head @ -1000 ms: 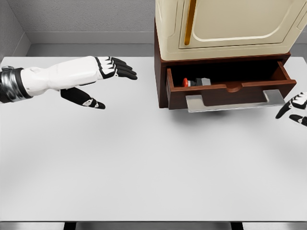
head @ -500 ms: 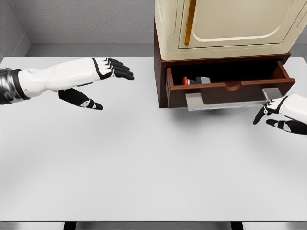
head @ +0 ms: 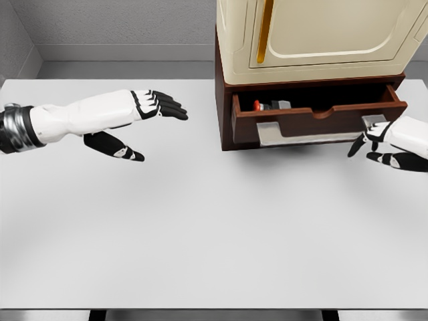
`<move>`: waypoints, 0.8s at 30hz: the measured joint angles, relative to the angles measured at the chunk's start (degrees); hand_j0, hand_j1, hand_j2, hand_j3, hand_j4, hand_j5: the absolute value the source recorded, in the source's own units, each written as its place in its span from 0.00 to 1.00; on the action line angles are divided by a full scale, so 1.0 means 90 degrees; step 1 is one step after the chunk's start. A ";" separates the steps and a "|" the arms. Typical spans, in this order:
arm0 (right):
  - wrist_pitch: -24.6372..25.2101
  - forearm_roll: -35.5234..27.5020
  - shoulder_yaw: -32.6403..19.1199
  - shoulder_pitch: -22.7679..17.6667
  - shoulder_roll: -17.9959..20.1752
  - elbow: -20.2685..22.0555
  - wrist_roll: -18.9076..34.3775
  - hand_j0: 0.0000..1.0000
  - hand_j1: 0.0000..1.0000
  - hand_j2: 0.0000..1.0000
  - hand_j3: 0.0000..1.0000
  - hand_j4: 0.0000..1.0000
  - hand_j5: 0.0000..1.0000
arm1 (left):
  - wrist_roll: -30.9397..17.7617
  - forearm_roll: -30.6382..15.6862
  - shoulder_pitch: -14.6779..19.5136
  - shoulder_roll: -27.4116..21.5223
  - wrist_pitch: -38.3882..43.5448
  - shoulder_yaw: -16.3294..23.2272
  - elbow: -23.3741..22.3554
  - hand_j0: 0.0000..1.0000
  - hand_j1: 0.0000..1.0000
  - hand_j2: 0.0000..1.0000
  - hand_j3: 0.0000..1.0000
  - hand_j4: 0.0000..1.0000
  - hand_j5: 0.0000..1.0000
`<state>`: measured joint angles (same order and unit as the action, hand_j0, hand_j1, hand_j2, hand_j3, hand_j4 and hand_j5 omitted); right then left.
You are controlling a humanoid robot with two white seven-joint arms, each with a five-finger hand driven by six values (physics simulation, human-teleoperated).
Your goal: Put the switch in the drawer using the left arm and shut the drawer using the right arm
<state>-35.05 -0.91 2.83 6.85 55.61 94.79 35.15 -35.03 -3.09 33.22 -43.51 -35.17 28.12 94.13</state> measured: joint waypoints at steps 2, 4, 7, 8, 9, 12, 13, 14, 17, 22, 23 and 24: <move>-0.0001 -0.0003 0.0067 0.0107 -0.0021 -0.0075 -0.0001 0.54 0.54 0.54 0.54 0.54 0.54 | 0.0000 0.0003 -0.0059 0.0003 0.0000 0.0001 -0.0001 0.95 0.95 0.95 0.95 0.95 0.95; -0.0002 -0.0003 0.0214 0.0322 -0.0032 -0.0187 -0.0003 0.54 0.54 0.54 0.54 0.54 0.54 | 0.0000 0.0007 -0.0059 0.0001 0.0000 0.0002 -0.0001 0.95 0.95 0.95 0.95 0.95 0.95; -0.0002 0.0006 0.0391 0.0527 -0.0080 -0.0346 -0.0003 0.54 0.54 0.54 0.54 0.54 0.54 | 0.0000 0.0010 -0.0059 -0.0002 0.0000 0.0002 -0.0001 0.95 0.95 0.95 0.95 0.95 0.95; -0.0002 0.0010 0.0460 0.0615 -0.0101 -0.0401 -0.0003 0.54 0.54 0.54 0.54 0.54 0.54 | 0.0000 0.0010 -0.0059 -0.0003 0.0000 0.0002 -0.0001 0.95 0.95 0.95 0.95 0.95 0.95; 0.0000 0.0008 0.0529 0.0664 -0.0119 -0.0446 -0.0002 0.54 0.54 0.54 0.54 0.54 0.54 | 0.0000 0.0010 -0.0059 -0.0003 0.0001 0.0002 -0.0001 0.96 0.96 0.96 0.96 0.96 0.96; -0.0001 0.0024 0.0716 0.0918 -0.0186 -0.0578 -0.0002 0.54 0.54 0.54 0.54 0.54 0.54 | 0.0000 0.0012 -0.0088 0.0000 0.0000 0.0001 -0.0004 0.96 0.96 0.96 0.96 0.96 0.96; 0.0015 -0.0005 0.0808 0.1045 -0.0206 -0.0635 -0.0003 0.54 0.54 0.54 0.54 0.54 0.54 | 0.0000 0.0012 -0.0088 0.0003 0.0000 -0.0002 -0.0003 0.95 0.95 0.95 0.95 0.95 0.95; 0.0015 -0.0001 0.0902 0.1104 -0.0234 -0.0692 -0.0004 0.54 0.54 0.54 0.54 0.54 0.54 | 0.0000 0.0012 -0.0088 0.0004 0.0000 -0.0003 -0.0002 0.96 0.96 0.96 0.96 0.96 0.96; 0.0017 0.0029 0.1064 0.1221 -0.0314 -0.0817 0.0012 0.55 0.55 0.55 0.55 0.55 0.55 | 0.0000 0.0015 -0.0098 0.0009 0.0001 -0.0003 -0.0005 0.96 0.96 0.96 0.96 0.96 0.96; -0.0006 0.0101 0.1280 0.1484 -0.0407 -0.0942 -0.0010 0.55 0.55 0.55 0.55 0.55 0.55 | 0.0000 0.0022 -0.0078 -0.0015 0.0001 -0.0003 -0.0009 0.96 0.96 0.96 0.96 0.96 0.96; -0.0008 0.0110 0.1316 0.1484 -0.0421 -0.0966 -0.0011 0.56 0.56 0.56 0.56 0.56 0.56 | 0.0000 0.0030 -0.0078 -0.0021 0.0001 -0.0004 -0.0024 0.96 0.96 0.96 0.96 0.96 0.96; -0.0010 0.0118 0.1341 0.1484 -0.0429 -0.0982 -0.0012 0.56 0.56 0.56 0.56 0.56 0.56 | 0.0000 0.0042 -0.0088 -0.0012 0.0001 -0.0005 -0.0037 0.96 0.96 0.96 0.96 0.96 0.96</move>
<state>-35.14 0.15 14.90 20.21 51.74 85.95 35.04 -35.03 -2.71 32.43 -43.62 -35.17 28.08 93.79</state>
